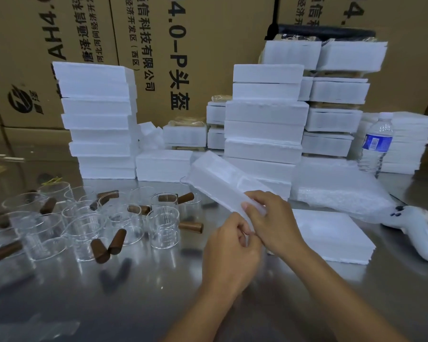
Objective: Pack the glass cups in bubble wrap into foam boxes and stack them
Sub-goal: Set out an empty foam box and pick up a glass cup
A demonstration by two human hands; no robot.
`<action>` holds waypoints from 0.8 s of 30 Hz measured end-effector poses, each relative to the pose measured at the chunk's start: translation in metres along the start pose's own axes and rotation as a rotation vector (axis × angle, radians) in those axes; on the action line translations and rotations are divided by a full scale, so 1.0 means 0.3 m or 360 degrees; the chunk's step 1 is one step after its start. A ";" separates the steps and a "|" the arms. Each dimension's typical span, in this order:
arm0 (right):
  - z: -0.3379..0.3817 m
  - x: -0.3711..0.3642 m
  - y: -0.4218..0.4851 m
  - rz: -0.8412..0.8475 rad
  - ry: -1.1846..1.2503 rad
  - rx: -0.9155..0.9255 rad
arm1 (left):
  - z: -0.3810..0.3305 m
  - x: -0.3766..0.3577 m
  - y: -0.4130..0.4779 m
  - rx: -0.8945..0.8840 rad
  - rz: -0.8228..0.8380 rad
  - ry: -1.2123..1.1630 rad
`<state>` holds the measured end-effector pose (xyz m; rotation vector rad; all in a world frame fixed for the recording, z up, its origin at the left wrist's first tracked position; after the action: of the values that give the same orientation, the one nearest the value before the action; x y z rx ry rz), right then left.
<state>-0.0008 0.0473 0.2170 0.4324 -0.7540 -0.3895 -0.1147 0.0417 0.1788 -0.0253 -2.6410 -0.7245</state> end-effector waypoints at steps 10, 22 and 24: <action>0.064 -0.091 -0.047 0.0226 -0.1020 0.0482 | -0.039 0.065 0.013 -0.0067 -0.0210 -0.0407; 0.197 -0.100 -0.082 -0.0059 -0.0487 0.0665 | -0.080 0.133 0.007 -0.0111 -0.0441 -0.0462; 0.223 -0.139 -0.094 -0.0006 -0.0375 0.0690 | -0.086 0.178 0.006 -0.0089 -0.0560 -0.0481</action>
<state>-0.0821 0.0281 0.2225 0.8041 -1.0729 -0.2815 -0.1539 0.0260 0.2203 0.3486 -2.9498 -0.9746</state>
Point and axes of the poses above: each hand's wrist, its own y-axis towards the middle knuckle, its own x-axis out of the back of the hand, z = x × y, the point moved 9 cm from there along y, towards the middle knuckle, and after that the axes turned 5 degrees about y, right-handed, at the moved point
